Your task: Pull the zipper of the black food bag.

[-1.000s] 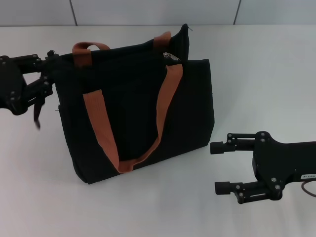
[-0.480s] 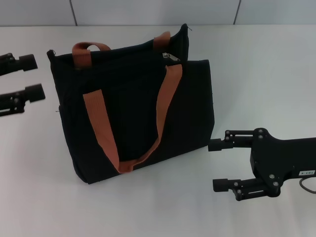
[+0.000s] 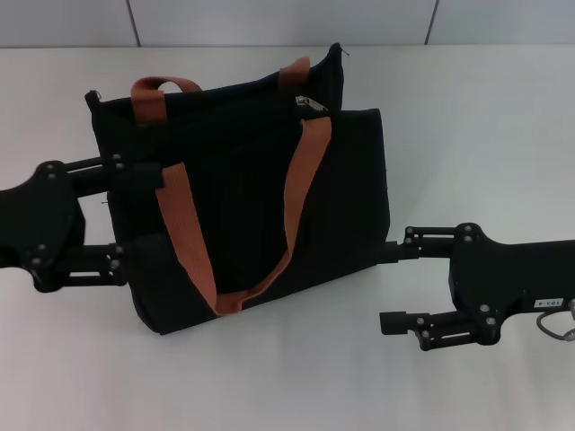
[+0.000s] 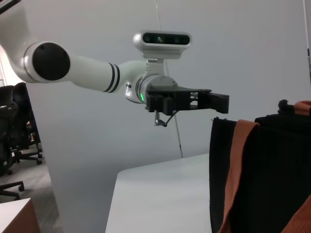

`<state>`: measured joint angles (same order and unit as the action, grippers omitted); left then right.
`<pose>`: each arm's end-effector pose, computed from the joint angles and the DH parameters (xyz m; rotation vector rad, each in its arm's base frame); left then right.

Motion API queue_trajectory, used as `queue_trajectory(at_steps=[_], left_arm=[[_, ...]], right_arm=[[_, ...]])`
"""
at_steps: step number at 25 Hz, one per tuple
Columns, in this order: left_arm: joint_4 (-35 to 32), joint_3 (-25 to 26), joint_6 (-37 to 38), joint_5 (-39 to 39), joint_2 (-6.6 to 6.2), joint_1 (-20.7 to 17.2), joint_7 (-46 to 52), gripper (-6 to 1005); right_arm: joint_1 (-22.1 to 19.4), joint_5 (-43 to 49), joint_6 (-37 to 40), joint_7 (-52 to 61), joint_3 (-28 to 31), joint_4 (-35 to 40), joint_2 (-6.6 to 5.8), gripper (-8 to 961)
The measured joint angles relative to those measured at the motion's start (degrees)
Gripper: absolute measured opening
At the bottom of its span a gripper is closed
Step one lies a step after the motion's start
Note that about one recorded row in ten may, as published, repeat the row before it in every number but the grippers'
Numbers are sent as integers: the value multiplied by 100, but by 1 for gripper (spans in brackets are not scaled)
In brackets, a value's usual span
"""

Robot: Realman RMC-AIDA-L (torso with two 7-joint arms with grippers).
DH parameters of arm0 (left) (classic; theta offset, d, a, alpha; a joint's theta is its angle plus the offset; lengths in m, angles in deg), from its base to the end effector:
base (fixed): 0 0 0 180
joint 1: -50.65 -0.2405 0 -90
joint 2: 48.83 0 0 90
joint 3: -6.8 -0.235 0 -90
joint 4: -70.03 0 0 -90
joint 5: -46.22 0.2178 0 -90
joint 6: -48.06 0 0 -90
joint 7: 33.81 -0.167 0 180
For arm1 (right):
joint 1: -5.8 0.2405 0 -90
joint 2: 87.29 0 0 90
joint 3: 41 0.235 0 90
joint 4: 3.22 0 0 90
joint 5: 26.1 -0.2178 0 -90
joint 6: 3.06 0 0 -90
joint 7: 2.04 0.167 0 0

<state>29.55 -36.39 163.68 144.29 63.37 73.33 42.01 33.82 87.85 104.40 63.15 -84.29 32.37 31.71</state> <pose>-0.2288 0.2716 0.0632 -2.8354 -0.3320 -1.1298 0.2228 0.2736 -0.0165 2.9839 -0.2456 -0.9258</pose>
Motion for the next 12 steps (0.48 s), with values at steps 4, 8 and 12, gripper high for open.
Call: queue_trajectory(at_steps=[4,8,12], left_arm=[[-11,-388,1,-395,85,-108,-199,815],[218,-968,-29,-452,223,-182,-671,815],[802,-1002,-196,88,324,-192,-1355,815]], right_arm=[[26,1,-34,40,-5,0,1,766],[57,17,-47,54,-16,0,1,766],[53,37,-87,18,-55,-61,0,766]])
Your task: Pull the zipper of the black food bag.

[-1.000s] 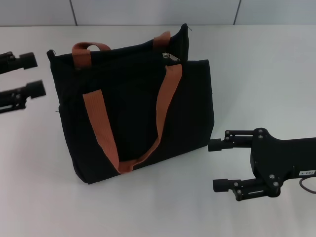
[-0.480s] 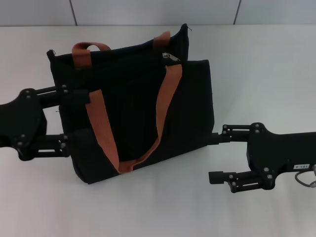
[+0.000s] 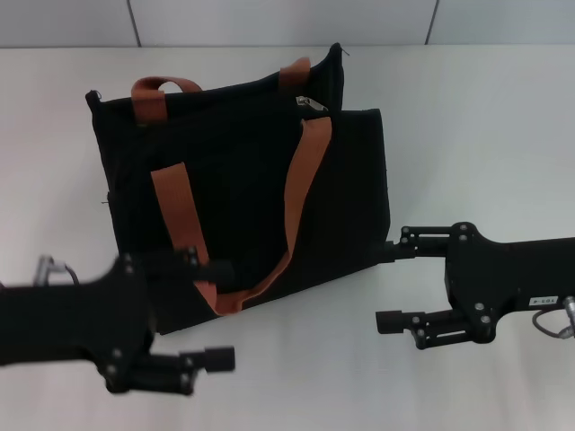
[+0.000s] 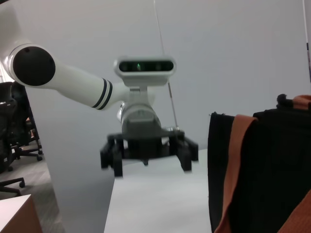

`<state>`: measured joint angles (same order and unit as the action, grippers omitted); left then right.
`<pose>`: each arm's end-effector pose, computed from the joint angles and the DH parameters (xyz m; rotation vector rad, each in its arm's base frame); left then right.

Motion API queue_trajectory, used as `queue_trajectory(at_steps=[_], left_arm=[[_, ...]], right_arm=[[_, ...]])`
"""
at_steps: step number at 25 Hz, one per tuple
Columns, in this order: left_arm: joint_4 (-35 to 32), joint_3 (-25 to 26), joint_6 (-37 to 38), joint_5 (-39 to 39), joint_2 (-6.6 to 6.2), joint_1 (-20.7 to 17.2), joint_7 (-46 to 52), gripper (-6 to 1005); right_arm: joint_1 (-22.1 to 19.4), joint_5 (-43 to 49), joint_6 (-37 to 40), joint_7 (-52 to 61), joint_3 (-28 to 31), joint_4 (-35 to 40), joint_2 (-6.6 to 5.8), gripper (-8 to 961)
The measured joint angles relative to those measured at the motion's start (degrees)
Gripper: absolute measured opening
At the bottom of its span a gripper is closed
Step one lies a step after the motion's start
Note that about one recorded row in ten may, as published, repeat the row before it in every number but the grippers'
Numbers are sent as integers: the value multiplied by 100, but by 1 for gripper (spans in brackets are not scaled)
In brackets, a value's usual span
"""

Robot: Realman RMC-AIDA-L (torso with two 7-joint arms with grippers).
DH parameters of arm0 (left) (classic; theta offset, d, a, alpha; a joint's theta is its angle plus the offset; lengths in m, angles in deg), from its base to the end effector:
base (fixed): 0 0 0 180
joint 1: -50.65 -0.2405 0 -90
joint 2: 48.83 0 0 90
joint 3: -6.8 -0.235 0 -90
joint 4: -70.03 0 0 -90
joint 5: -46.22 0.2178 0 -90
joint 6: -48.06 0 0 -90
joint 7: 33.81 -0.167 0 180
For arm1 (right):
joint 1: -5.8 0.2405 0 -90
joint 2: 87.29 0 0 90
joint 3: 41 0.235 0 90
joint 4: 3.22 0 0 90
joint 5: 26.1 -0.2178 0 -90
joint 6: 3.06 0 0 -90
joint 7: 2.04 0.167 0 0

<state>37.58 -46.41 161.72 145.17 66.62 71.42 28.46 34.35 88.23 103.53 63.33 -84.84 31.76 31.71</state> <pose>-0.2333 0.2373 0.0030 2.8774 0.2457 1.1568 0.2223 0.2750 -0.0202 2.9820 -0.2529 -0.9039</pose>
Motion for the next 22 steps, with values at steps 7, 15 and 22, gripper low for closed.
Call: queue_trajectory(at_steps=[7,15,22], left_arm=[[570,-30,-707,212,43,-178,-859,814],[576,-29,-893,317,13,-218,-807,814],[552,-37,-874,455,-36,-153,-632,814]], right_arm=[[4,86,-115,-351,-12,-395,0,765],[-60,89,-413,-1109,-19,-1040,0,765],[-201,89,-470,-1495,18,-1229,21,765]])
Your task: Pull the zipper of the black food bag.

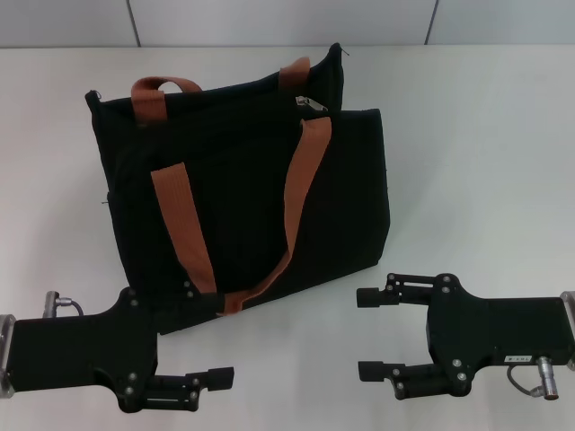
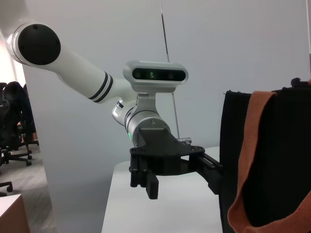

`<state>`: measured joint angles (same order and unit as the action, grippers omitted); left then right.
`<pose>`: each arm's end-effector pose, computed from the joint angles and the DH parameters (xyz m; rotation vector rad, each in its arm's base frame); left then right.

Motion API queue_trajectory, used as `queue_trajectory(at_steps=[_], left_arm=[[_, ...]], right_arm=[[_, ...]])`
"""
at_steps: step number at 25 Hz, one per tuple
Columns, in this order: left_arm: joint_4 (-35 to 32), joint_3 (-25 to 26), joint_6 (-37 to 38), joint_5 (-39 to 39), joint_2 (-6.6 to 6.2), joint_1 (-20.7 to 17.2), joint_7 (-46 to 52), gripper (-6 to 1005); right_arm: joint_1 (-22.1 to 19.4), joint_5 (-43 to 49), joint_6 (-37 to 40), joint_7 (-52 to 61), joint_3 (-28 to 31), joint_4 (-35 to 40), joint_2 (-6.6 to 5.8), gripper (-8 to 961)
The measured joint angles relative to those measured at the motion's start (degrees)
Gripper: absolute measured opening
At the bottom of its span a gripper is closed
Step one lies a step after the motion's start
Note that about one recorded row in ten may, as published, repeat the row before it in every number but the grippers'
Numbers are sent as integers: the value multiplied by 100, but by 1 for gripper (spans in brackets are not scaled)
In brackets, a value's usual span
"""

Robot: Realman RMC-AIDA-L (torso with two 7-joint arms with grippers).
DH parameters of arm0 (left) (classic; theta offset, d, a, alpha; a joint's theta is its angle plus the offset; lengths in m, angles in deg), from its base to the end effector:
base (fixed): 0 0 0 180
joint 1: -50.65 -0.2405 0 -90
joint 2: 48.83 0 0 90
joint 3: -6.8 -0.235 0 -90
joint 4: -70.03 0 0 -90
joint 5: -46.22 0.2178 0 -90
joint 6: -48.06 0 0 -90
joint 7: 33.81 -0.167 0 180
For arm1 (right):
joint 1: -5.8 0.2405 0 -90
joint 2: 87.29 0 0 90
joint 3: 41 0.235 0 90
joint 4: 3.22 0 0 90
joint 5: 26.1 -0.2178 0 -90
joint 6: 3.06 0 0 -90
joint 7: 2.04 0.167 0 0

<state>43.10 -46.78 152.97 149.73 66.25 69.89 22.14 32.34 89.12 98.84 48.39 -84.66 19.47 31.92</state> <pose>-0.2664 0.2305 -0.0223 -2.9162 -0.3381 -0.9707 0.2443 0.2466 -0.0548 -2.9562 0.2094 0.9530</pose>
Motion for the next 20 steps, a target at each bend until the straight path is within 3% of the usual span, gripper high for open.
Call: queue_trajectory(at_steps=[20], left_arm=[[-13,-4,69,65,-53,10,56,814]], right_arm=[[44,-32,-69,-24,24,-47,6,765]])
